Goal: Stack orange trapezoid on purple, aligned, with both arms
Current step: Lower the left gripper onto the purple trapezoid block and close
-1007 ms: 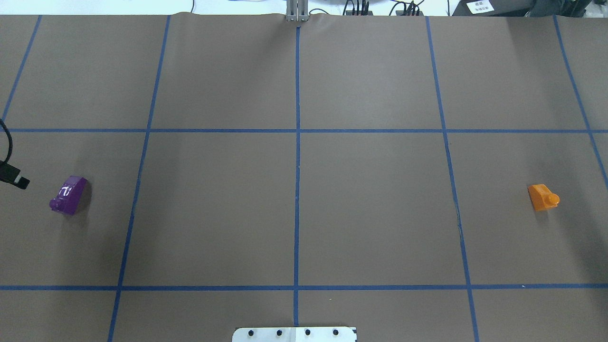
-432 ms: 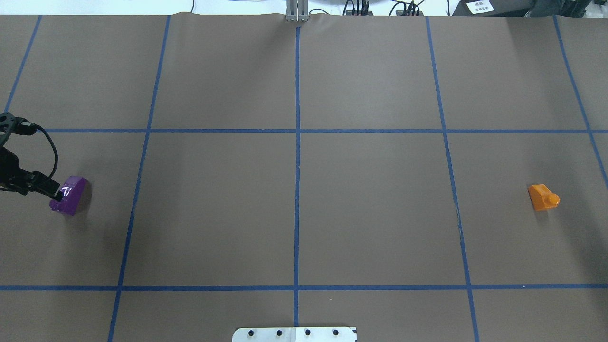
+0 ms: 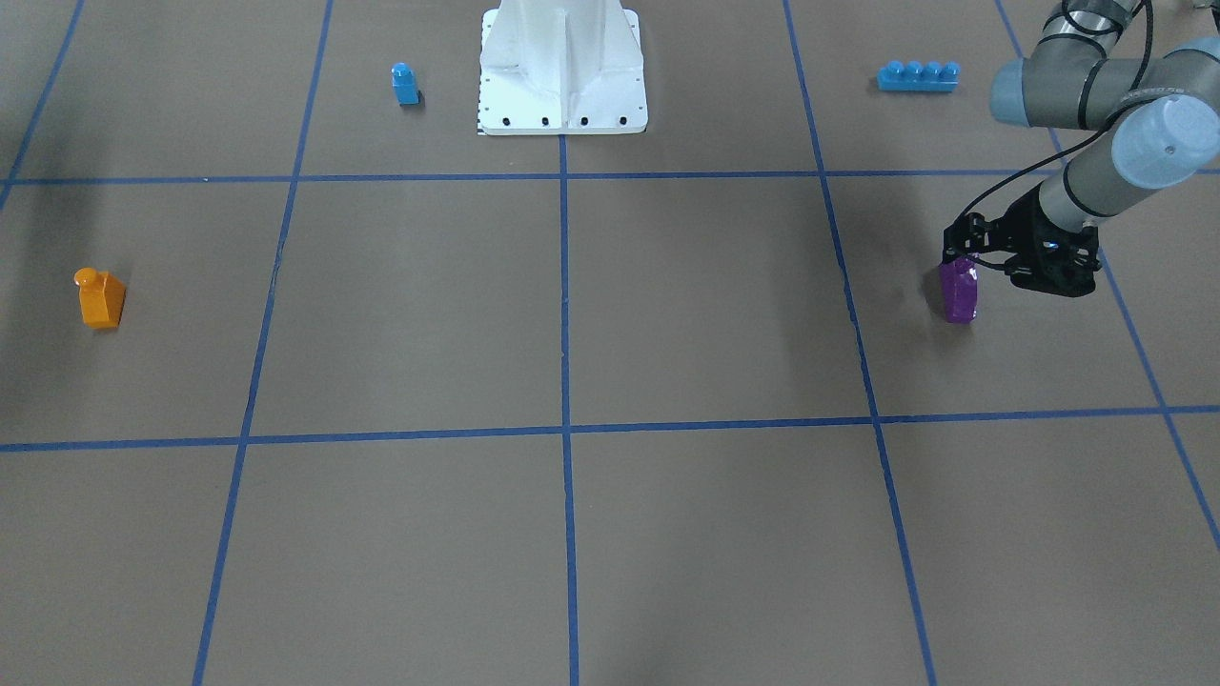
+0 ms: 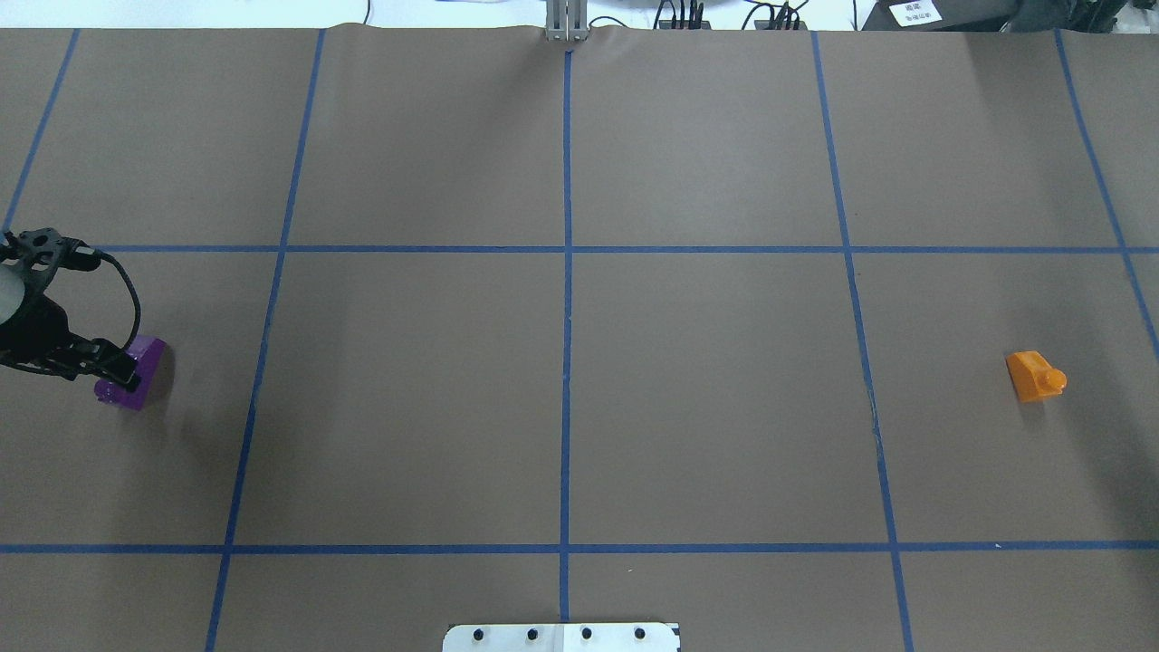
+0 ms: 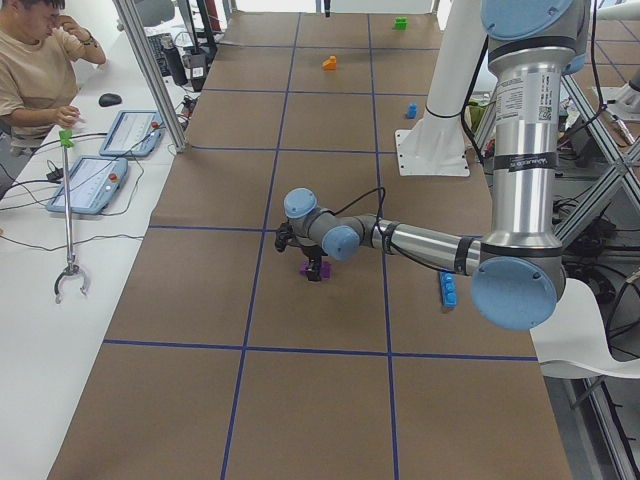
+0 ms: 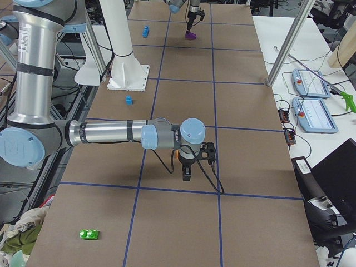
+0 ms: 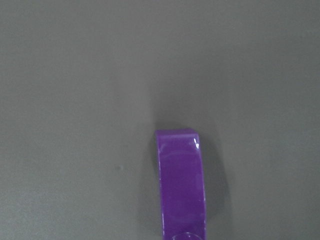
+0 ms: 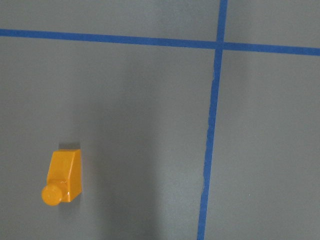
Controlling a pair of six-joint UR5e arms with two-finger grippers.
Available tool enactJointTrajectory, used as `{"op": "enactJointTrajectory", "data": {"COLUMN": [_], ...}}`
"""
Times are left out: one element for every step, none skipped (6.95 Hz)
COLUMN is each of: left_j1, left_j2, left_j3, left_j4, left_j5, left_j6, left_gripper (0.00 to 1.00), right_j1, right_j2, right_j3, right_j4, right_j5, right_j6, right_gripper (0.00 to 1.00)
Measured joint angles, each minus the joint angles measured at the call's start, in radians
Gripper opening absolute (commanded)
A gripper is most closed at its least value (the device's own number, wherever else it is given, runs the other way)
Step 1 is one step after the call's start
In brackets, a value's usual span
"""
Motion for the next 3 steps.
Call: {"op": "enactJointTrajectory", "data": {"left_j1": [0.010, 0.016, 0.019], "left_j2": [-0.002, -0.003, -0.004], "left_j3": [0.005, 0.010, 0.011], "left_j4": [-0.001, -0.001, -0.001], "left_j5": [0.008, 0.011, 0.012], "left_j6": [-0.001, -0.002, -0.007], "left_gripper": [0.31, 0.00, 0.00], "right_j1": [0.000, -0.001, -0.002], "right_j2": [0.000, 0.000, 0.000], "right_j3": [-0.002, -0.002, -0.003], "right_j4": [-0.001, -0.001, -0.001], "right_j5": [0.000, 0.000, 0.000], "right_j6": [0.000, 0.000, 0.000], "right_gripper": [1.00, 1.00, 1.00]}}
